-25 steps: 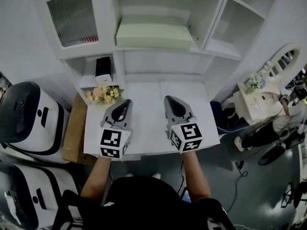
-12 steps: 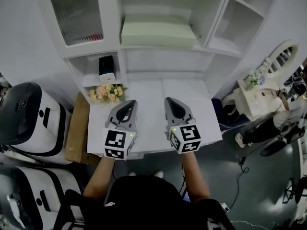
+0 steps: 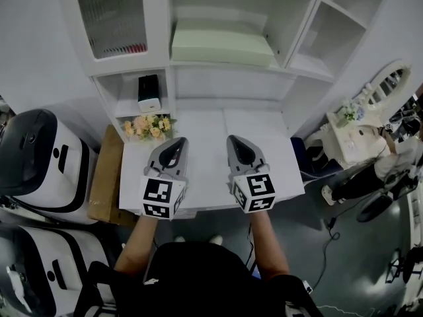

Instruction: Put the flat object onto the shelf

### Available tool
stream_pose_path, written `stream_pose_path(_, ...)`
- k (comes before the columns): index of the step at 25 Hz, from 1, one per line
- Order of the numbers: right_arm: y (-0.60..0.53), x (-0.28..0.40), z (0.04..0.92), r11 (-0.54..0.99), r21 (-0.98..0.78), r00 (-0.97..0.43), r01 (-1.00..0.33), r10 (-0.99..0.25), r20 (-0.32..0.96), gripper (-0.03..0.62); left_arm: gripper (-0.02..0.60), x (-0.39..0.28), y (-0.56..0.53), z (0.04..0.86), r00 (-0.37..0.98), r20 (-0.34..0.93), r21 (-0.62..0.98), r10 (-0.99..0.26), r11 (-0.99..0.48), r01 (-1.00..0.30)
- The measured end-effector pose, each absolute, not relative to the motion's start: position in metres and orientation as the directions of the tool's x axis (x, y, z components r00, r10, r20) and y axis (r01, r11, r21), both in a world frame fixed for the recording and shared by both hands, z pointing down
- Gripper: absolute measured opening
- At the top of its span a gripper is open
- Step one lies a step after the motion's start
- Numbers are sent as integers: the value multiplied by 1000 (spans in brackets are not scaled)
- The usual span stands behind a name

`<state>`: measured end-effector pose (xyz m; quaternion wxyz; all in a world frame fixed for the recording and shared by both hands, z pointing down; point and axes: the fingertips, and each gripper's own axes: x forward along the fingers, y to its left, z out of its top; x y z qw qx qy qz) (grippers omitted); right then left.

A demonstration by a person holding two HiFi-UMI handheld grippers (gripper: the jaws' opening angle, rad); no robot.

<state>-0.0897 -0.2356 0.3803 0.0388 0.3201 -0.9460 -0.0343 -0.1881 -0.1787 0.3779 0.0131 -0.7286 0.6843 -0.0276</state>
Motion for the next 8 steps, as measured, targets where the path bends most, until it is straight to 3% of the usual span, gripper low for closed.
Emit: stream_pose_path(8,-235,-94,380,800,87,-799,-594,-599,57,-2,6,-189,-180,376,59,22,-57,-998,-60,-997)
